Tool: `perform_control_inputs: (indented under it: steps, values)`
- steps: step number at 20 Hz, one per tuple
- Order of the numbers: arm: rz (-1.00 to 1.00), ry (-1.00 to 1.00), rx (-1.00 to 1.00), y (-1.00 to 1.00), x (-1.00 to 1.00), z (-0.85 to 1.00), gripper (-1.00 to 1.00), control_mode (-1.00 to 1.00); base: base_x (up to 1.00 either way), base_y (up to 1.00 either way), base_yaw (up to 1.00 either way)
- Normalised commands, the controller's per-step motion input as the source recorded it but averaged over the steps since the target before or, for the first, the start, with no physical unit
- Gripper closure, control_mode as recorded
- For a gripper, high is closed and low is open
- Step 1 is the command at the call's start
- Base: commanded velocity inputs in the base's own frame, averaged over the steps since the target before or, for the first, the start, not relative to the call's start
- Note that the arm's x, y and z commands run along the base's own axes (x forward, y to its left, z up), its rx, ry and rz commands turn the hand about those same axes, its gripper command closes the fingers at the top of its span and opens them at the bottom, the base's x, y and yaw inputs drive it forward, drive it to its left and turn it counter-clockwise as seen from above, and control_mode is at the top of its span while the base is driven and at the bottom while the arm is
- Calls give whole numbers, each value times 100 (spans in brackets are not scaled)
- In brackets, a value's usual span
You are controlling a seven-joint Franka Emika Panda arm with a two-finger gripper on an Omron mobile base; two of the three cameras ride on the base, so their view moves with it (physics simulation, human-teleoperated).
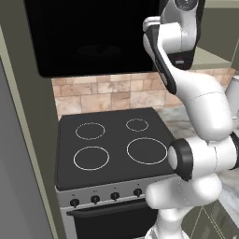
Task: Retrieve the reheated potato from the microwave, then place the potato, cheese, and condiment on the cutting board.
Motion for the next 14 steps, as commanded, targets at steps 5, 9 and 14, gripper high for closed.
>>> perform_control_inputs:
  steps: [5,9,14]
  values:
    - [0,3,4,-5,41,-5,-100,-100,0,0,0]
    - [0,3,4,-7,38,-5,-100,-100,0,0,0]
    - [0,2,4,-3,37,-12,100,-100,0,0,0]
